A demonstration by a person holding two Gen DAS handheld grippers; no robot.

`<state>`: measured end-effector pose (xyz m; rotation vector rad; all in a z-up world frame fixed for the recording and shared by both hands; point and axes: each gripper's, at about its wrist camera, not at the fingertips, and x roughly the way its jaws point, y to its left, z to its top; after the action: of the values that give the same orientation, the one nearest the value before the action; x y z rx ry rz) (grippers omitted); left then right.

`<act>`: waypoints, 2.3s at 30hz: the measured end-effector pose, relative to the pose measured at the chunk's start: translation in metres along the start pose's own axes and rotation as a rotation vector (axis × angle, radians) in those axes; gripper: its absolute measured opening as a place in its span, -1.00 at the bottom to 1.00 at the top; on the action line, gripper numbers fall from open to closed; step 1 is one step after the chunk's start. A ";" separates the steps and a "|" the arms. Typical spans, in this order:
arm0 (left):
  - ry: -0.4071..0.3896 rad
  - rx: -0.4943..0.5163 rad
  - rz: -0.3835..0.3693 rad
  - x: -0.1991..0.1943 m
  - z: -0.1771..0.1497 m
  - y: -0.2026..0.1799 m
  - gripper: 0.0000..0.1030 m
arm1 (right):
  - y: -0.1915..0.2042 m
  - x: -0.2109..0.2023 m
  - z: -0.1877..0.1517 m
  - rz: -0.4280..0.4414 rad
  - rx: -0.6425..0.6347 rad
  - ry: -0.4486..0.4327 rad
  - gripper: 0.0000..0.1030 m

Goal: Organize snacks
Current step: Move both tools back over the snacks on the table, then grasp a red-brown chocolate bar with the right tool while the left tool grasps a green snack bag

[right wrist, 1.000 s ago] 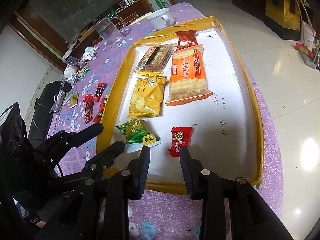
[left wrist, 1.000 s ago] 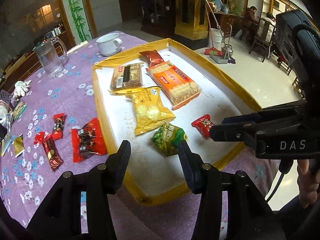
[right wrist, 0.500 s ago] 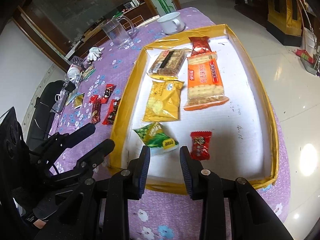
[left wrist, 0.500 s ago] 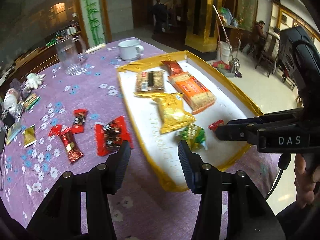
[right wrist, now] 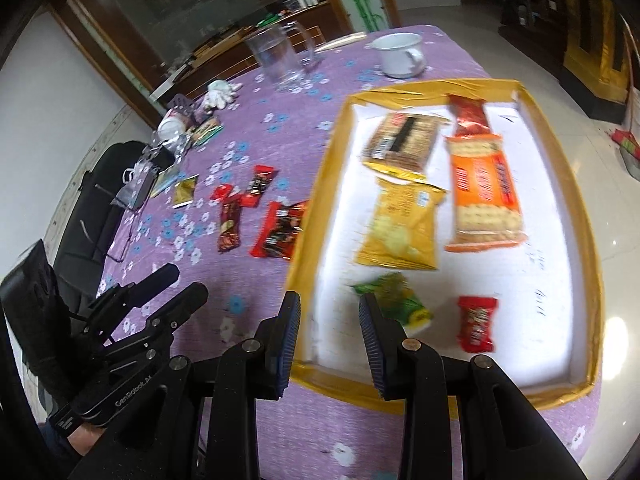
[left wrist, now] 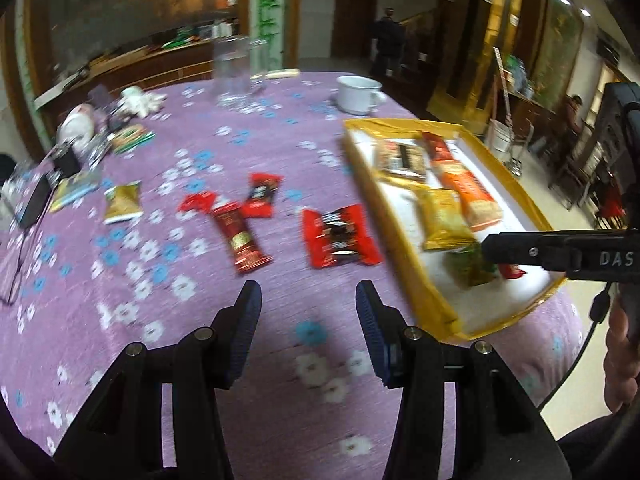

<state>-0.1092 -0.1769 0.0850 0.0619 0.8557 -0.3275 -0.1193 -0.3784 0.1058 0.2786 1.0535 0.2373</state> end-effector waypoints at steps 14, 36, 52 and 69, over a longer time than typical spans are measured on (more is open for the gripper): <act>0.015 -0.129 0.079 -0.018 -0.025 0.086 -0.08 | 0.080 0.046 0.022 0.094 -0.101 0.102 -0.35; 0.065 -0.285 0.127 -0.017 -0.022 0.212 -0.08 | 0.154 0.196 0.086 -0.059 -0.231 0.231 -0.31; 0.147 -0.289 0.060 0.100 0.091 0.217 0.01 | 0.132 0.162 0.036 -0.001 -0.171 0.258 -0.65; 0.142 -0.145 0.096 0.113 0.054 0.190 -0.24 | 0.113 0.135 0.011 0.000 -0.130 0.253 -0.49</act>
<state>0.0575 -0.0357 0.0206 -0.0086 1.0119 -0.1717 -0.0527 -0.2298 0.0385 0.1329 1.2823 0.3459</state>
